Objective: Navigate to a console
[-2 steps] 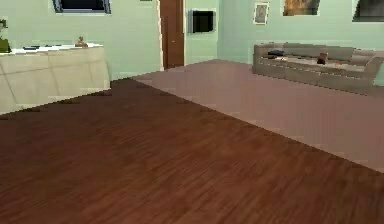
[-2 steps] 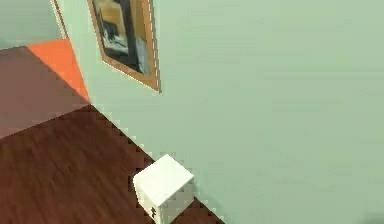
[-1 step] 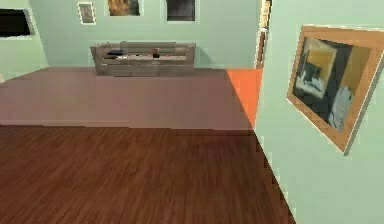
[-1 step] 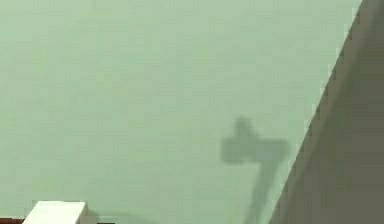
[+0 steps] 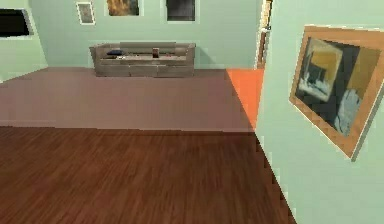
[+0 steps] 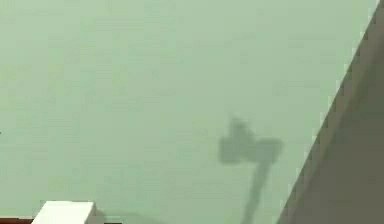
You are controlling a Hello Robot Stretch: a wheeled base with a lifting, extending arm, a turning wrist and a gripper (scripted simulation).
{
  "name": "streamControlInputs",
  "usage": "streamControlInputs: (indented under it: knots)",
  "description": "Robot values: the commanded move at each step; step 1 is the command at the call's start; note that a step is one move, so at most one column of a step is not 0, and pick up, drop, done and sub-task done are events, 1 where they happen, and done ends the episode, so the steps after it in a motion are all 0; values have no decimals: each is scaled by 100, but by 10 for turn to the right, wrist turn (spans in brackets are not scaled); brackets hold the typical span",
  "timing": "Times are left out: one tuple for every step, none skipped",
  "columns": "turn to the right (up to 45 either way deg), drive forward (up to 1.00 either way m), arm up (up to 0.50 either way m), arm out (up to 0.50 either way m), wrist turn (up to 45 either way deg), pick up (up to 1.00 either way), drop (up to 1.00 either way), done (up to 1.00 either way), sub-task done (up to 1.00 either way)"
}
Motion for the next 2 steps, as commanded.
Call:
streamControlInputs:
  knots:
    - [-210, 0, 0, 0, 0, 0, 0, 0, 0]
    - [0, 40, 0, 0, 0, 0, 0, 0, 0]
